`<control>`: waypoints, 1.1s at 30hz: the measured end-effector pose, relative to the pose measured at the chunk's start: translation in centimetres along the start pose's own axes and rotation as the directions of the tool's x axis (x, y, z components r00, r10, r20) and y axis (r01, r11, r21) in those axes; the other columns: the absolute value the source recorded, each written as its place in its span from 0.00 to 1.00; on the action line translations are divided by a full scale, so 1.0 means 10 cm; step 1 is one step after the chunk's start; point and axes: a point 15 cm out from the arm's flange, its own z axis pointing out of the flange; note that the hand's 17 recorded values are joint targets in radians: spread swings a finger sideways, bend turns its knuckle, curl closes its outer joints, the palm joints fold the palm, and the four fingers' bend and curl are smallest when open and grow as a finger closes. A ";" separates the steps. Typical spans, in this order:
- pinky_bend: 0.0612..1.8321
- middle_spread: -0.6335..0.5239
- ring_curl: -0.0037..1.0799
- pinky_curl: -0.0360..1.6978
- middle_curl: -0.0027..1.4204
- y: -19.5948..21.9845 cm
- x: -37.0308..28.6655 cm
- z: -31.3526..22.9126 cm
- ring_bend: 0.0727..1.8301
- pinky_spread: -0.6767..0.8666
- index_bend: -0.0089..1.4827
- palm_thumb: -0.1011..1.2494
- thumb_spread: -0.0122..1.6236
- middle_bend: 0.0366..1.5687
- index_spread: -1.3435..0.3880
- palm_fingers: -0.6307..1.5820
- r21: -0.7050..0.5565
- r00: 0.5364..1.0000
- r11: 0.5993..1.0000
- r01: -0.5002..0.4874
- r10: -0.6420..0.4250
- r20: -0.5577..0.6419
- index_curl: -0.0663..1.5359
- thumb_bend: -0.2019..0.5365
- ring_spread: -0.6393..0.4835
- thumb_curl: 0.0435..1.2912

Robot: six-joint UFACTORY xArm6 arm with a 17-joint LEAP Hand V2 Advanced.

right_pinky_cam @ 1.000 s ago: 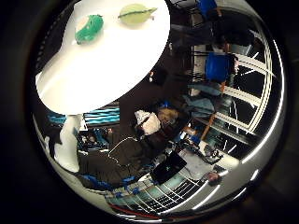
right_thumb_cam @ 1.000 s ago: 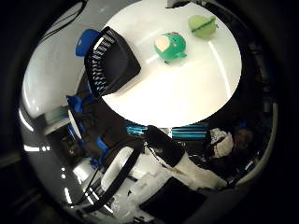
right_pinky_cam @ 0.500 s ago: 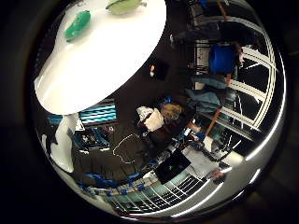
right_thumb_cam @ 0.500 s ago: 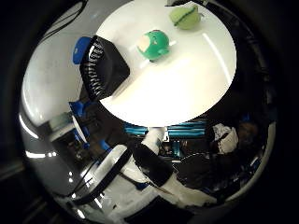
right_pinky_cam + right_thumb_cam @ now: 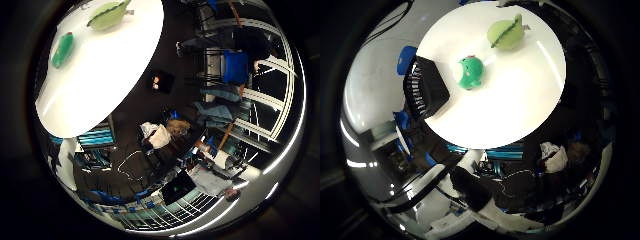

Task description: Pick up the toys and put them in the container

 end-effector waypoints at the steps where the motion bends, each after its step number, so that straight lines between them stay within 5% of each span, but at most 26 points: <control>1: 0.24 0.59 0.24 0.19 0.22 -0.05 0.03 0.04 0.14 0.71 0.12 0.28 0.67 0.10 0.55 0.31 -0.004 1.000 1.000 0.000 0.000 0.003 0.21 0.24 0.75 0.17; 14: 0.23 0.62 0.23 0.19 0.20 -0.54 0.16 0.39 0.11 0.69 0.13 0.11 0.57 0.09 0.54 0.29 -0.023 0.994 0.995 0.093 -0.094 -0.054 0.22 0.23 0.76 0.18; 29: 0.22 0.62 0.25 0.20 0.20 -1.21 0.05 0.70 0.11 0.69 0.13 0.12 0.56 0.09 0.55 0.29 0.084 0.991 0.988 0.130 -0.126 -0.053 0.22 0.23 0.74 0.20; 33: 0.19 0.56 0.24 0.19 0.22 -1.29 -0.02 0.73 0.09 0.69 0.12 0.12 0.55 0.12 0.55 0.31 0.087 0.987 0.984 0.155 -0.151 -0.055 0.22 0.23 0.73 0.20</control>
